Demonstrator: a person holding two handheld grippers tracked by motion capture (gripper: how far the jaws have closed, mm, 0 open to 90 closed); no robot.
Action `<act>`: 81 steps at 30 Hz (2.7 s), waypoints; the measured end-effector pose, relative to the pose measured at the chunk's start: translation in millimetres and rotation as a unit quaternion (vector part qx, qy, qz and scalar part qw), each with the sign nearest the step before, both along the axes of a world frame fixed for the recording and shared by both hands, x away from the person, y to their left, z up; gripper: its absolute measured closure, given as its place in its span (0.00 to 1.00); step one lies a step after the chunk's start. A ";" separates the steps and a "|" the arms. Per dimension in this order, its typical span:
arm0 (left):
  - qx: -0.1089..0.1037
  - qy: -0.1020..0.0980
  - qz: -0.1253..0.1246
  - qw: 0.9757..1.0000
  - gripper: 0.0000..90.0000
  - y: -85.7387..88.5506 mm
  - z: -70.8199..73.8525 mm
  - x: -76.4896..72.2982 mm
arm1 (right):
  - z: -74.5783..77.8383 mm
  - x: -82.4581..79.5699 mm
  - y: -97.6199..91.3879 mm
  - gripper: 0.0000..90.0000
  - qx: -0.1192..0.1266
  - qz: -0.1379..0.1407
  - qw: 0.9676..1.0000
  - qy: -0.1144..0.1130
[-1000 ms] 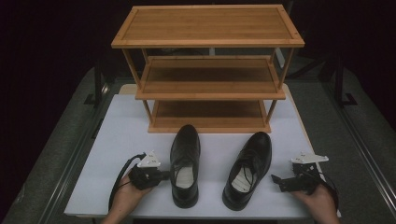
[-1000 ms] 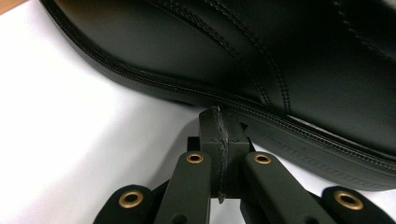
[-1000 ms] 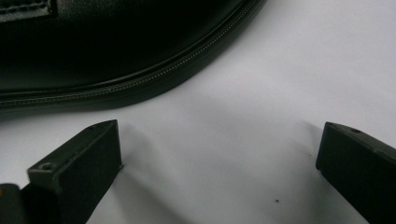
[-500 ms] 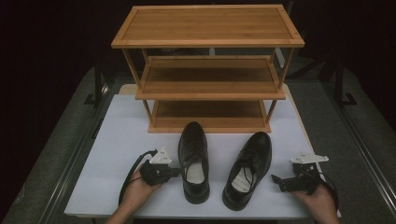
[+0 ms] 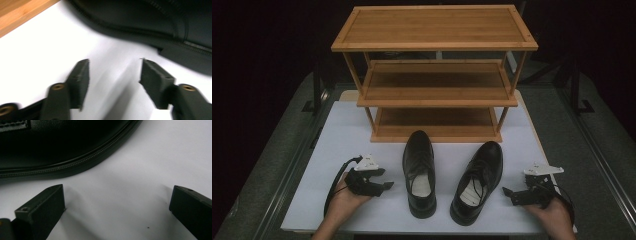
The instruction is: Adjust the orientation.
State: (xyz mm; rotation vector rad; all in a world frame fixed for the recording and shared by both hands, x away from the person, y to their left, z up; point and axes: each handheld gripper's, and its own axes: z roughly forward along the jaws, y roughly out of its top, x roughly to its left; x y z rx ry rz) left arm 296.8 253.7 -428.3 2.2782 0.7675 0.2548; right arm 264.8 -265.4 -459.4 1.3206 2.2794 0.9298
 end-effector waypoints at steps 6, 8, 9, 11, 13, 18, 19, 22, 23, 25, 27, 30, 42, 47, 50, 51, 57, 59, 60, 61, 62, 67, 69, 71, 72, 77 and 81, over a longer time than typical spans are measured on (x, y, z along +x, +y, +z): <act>0.009 0.001 0.040 0.999 0.19 32.0 1.5 -2.7 | 0.0 0.1 -0.1 0.00 0.000 0.000 1.000 0.000; 0.016 -0.002 0.056 0.998 0.14 44.2 1.2 -5.5 | 0.0 0.1 -0.1 0.00 0.001 0.000 1.000 0.000; 0.018 -0.003 0.066 0.998 0.11 50.0 0.7 -7.2 | 0.0 0.2 -0.1 0.00 0.001 0.000 1.000 0.000; 0.022 -0.003 0.083 0.996 0.08 61.6 -0.6 -10.6 | 0.0 0.2 -0.1 0.00 0.001 0.000 1.000 0.000; 0.032 -0.003 0.095 0.995 0.00 71.2 -3.3 -13.7 | 0.0 0.2 -0.1 0.00 0.000 0.000 1.000 0.000; 0.057 -0.017 0.104 0.993 0.00 84.6 -12.1 -20.2 | 0.0 0.1 0.0 0.00 0.000 0.000 1.000 0.000; 0.060 -0.019 0.101 0.993 0.00 84.7 -14.0 -20.0 | 0.0 0.1 0.0 0.00 0.000 0.000 1.000 0.000; 0.044 -0.021 0.098 0.994 0.00 86.4 -17.1 -19.0 | 0.1 -0.1 0.1 0.00 -0.001 0.000 1.000 0.000; 0.036 -0.020 0.097 0.994 0.00 88.4 -18.7 -19.1 | 0.1 0.0 0.1 0.00 -0.001 0.000 1.000 0.000; 0.014 -0.018 0.100 0.995 0.00 93.0 -22.0 -19.4 | 0.1 0.0 0.1 0.00 -0.001 0.000 1.000 0.000; 0.018 -0.019 0.100 0.995 0.00 92.0 -21.9 -19.4 | 0.1 0.2 0.1 0.00 0.000 0.000 1.000 0.001; 0.018 -0.019 0.100 0.995 0.00 92.3 -21.9 -19.5 | 0.6 0.6 0.3 0.00 -0.002 0.001 1.000 0.002; 0.016 -0.022 0.101 0.995 0.00 92.2 -22.6 -20.1 | 22.9 8.9 -4.9 0.16 0.013 -0.008 1.000 -0.005; 0.013 -0.020 0.101 0.995 0.00 92.5 -22.8 -19.8 | 37.0 24.4 -8.6 0.45 0.017 -0.016 0.999 -0.033; 0.013 -0.020 0.101 0.995 0.00 92.5 -22.8 -19.8 | 44.2 36.2 -8.1 0.62 0.012 -0.015 0.999 -0.048; 0.013 -0.020 0.101 0.995 0.00 92.5 -22.8 -19.8 | 45.8 40.6 -7.2 0.69 0.010 -0.016 0.999 -0.050; 0.013 -0.022 0.101 0.995 0.00 92.5 -22.9 -19.9 | 50.9 69.2 -1.9 1.00 0.022 -0.004 0.999 -0.048; 0.013 -0.022 0.101 0.995 0.00 92.5 -22.9 -19.9 | 50.1 77.8 -0.1 1.00 0.024 0.002 0.999 -0.041; 0.012 -0.022 0.101 0.995 0.00 92.5 -22.9 -19.8 | 47.8 85.2 2.2 1.00 0.025 0.004 0.999 -0.037; 0.012 -0.021 0.101 0.995 0.00 92.5 -23.0 -19.9 | 47.8 85.2 2.2 1.00 0.025 0.004 0.999 -0.037; 0.012 -0.022 0.101 0.995 0.00 92.5 -23.0 -19.8 | 46.3 88.7 3.5 1.00 0.025 0.005 0.999 -0.033; 0.012 -0.021 0.101 0.995 0.00 92.5 -23.0 -19.9 | 37.5 102.6 9.4 1.00 0.019 0.003 1.000 -0.015; 0.012 -0.021 0.101 0.995 0.00 92.5 -23.0 -19.8 | 34.2 106.3 12.1 1.00 0.017 0.004 1.000 -0.012; 0.012 -0.021 0.101 0.995 0.00 92.5 -23.0 -19.8 | 34.1 108.7 13.4 1.00 0.024 0.004 1.000 -0.010; 0.012 -0.021 0.101 0.995 0.00 92.5 -23.0 -19.8 | 33.9 110.2 14.2 1.00 0.024 0.005 1.000 -0.010; 0.012 -0.020 0.101 0.995 0.00 92.5 -22.9 -19.7 | 34.7 117.7 22.4 1.00 0.019 0.014 1.000 -0.009; 0.013 -0.019 0.101 0.995 0.00 92.6 -22.6 -19.7 | 35.3 125.2 30.9 1.00 0.017 0.023 1.000 -0.007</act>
